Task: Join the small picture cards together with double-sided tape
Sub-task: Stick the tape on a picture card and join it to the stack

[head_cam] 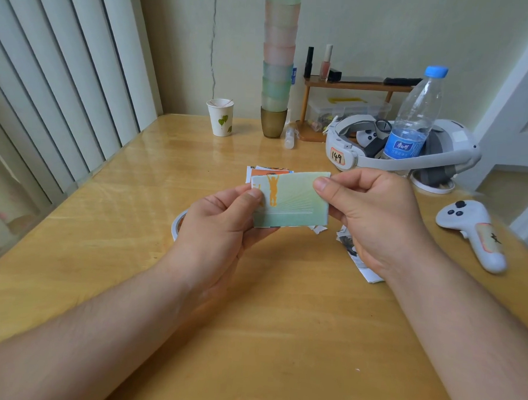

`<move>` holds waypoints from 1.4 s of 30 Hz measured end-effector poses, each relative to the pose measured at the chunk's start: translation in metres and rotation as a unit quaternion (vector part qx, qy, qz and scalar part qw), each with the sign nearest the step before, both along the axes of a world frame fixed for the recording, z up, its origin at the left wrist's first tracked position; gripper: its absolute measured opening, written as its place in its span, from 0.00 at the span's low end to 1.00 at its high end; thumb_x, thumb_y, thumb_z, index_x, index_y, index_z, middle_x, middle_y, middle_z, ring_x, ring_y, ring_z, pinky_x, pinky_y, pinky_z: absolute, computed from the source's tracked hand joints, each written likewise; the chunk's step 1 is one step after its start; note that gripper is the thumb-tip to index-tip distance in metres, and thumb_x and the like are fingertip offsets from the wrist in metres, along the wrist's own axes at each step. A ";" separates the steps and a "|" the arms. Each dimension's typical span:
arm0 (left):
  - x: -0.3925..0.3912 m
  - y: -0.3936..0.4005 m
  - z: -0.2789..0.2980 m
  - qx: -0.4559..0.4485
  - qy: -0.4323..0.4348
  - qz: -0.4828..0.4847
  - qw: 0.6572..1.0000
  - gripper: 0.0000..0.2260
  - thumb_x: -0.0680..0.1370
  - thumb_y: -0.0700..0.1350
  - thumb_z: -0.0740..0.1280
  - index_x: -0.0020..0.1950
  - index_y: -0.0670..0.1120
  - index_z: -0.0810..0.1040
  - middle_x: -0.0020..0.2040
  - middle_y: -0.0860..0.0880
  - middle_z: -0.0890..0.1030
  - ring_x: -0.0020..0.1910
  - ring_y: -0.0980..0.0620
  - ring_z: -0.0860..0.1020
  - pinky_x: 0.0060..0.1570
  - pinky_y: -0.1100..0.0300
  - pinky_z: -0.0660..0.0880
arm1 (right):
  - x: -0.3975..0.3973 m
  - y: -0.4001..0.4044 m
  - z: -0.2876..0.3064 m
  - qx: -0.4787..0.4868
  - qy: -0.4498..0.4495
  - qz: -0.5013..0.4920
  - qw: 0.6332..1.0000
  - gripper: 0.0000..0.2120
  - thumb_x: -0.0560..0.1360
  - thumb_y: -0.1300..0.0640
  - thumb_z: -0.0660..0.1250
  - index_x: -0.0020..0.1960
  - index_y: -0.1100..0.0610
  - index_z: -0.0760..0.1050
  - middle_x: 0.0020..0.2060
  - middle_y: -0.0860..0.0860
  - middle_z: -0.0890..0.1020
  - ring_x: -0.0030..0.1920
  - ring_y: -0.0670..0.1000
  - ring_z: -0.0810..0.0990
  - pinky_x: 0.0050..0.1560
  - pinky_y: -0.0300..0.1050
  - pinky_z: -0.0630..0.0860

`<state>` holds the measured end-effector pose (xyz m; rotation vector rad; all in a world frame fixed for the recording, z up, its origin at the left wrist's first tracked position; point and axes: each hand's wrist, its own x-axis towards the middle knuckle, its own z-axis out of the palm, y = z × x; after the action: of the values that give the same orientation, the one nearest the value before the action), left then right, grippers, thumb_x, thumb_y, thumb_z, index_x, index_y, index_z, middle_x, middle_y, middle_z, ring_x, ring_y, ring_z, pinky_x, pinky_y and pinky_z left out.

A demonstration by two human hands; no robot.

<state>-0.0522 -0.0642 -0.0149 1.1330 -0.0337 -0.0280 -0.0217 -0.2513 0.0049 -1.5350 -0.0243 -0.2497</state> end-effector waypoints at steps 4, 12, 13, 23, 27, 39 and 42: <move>-0.001 -0.001 0.001 -0.001 -0.006 0.003 1.000 0.11 0.86 0.39 0.61 0.56 0.40 0.84 0.55 0.42 0.88 0.53 0.48 0.87 0.50 0.60 0.84 | 0.000 0.000 0.001 0.017 -0.001 0.008 1.000 0.09 0.72 0.66 0.78 0.38 0.56 0.83 0.41 0.56 0.88 0.49 0.57 0.88 0.57 0.61 0.83; -0.001 -0.001 0.002 0.008 -0.004 0.005 1.000 0.11 0.86 0.39 0.62 0.56 0.40 0.84 0.54 0.42 0.88 0.52 0.49 0.87 0.52 0.57 0.84 | 0.000 0.000 0.003 0.057 0.024 0.006 0.998 0.06 0.72 0.67 0.77 0.40 0.59 0.82 0.42 0.58 0.88 0.51 0.63 0.87 0.60 0.70 0.79; -0.001 -0.001 0.002 0.009 -0.003 0.005 1.000 0.11 0.86 0.39 0.62 0.55 0.40 0.84 0.54 0.42 0.88 0.52 0.49 0.87 0.52 0.57 0.84 | 0.000 0.001 0.002 0.059 0.025 0.004 0.998 0.06 0.72 0.67 0.77 0.41 0.60 0.82 0.42 0.58 0.88 0.51 0.64 0.87 0.60 0.70 0.79; -0.003 -0.001 0.003 0.018 -0.004 0.003 1.000 0.12 0.86 0.39 0.61 0.55 0.41 0.85 0.54 0.43 0.88 0.53 0.49 0.87 0.52 0.58 0.84 | -0.001 0.002 0.001 0.058 0.015 -0.009 0.998 0.07 0.70 0.67 0.78 0.39 0.59 0.81 0.41 0.60 0.87 0.50 0.63 0.87 0.56 0.63 0.82; -0.002 -0.001 0.003 0.011 0.000 0.009 1.000 0.11 0.86 0.39 0.62 0.56 0.40 0.84 0.54 0.43 0.88 0.52 0.49 0.87 0.52 0.58 0.84 | -0.001 0.002 0.002 0.063 0.006 -0.007 0.998 0.10 0.69 0.68 0.79 0.40 0.59 0.80 0.40 0.59 0.87 0.47 0.60 0.88 0.49 0.53 0.83; -0.001 -0.001 0.005 -0.005 0.002 -0.011 1.000 0.10 0.84 0.37 0.60 0.52 0.38 0.81 0.44 0.43 0.88 0.45 0.47 0.87 0.50 0.53 0.85 | -0.009 0.004 0.009 0.080 0.012 0.034 0.996 0.20 0.72 0.70 0.76 0.57 0.55 0.74 0.41 0.56 0.88 0.45 0.56 0.88 0.46 0.53 0.84; -0.001 -0.003 0.000 0.017 -0.019 -0.035 0.999 0.12 0.81 0.40 0.68 0.65 0.42 0.80 0.58 0.42 0.87 0.57 0.44 0.86 0.55 0.50 0.84 | -0.010 0.008 0.007 0.106 0.019 0.066 0.992 0.21 0.71 0.71 0.76 0.58 0.54 0.75 0.41 0.57 0.87 0.41 0.55 0.87 0.40 0.48 0.81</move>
<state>-0.0531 -0.0672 -0.0148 1.1666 -0.1063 -0.0698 -0.0321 -0.2434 0.0115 -1.3198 -0.0665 -0.1139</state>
